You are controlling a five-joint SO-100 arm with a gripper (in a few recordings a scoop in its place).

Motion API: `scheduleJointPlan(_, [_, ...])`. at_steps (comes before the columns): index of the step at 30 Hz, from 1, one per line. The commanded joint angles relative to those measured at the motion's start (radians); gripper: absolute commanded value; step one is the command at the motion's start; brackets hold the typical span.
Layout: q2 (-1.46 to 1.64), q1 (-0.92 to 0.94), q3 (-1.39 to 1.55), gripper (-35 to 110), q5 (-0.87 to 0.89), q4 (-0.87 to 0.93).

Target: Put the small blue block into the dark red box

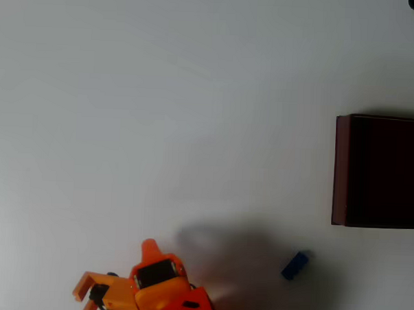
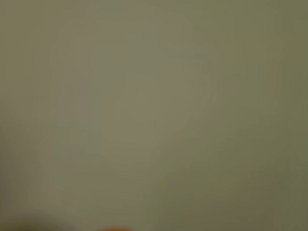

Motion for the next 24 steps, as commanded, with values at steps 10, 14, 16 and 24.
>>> scheduleJointPlan(10, [0.011,0.284,-0.104,11,0.782,0.147])
scheduleJointPlan(14, [-0.002,0.410,-0.212,18,0.928,0.222])
scheduleJointPlan(16, [-0.035,0.491,-0.275,21,1.003,0.235])
scheduleJointPlan(24, [-0.296,0.721,-0.428,23,1.269,0.235])
